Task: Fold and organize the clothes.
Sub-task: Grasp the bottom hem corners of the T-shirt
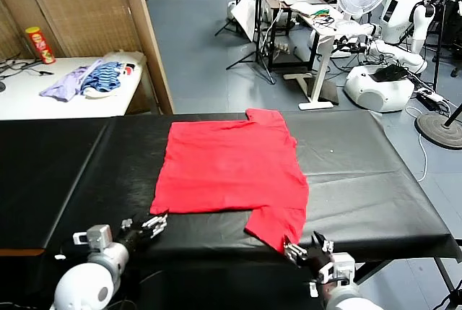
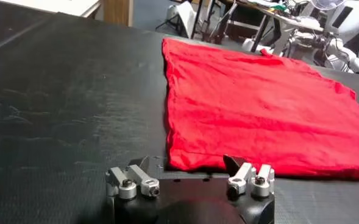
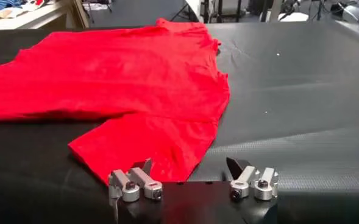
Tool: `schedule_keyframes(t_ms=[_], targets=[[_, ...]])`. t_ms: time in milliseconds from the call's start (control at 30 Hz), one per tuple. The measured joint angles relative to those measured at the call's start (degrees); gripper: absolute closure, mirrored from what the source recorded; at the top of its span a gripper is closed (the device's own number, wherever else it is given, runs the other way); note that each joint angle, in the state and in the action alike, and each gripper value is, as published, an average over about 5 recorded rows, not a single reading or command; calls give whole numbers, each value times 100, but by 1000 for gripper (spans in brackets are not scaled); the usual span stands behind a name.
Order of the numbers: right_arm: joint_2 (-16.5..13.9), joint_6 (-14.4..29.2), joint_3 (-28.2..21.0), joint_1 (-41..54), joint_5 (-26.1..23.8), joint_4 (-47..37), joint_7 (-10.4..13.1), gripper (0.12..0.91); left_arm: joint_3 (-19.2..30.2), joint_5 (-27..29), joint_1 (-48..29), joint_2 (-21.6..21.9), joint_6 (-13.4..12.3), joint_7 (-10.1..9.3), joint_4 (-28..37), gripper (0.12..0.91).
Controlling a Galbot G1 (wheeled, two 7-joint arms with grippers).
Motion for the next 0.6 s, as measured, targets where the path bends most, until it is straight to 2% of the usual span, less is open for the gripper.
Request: schedule_keyframes(t_ms=[100,167,233,333,433,600], targets=[[13,8,-15,0,-11,-34,-1,424,8,9,0,-6,-33,10,21,232],[28,22,-34,-3,-21,-76,-5,533,18,-2,0,-8,-59,12,42,240],[43,36,-53,-10,-32,-115,-11,649,31,-14,-4,-9,-71,13,65,284],[61,52,-66,-32,-51,-137,-15,804,57,-10,-14,-13,-79,20,98,426],[66,62,-51,-73,-66,-104,-2,892,77,-2,-16,-26,-82,42,129,593],[25,19,77,-220,-87,102,77,903,90,3,34,-53,-76,77,112,855]])
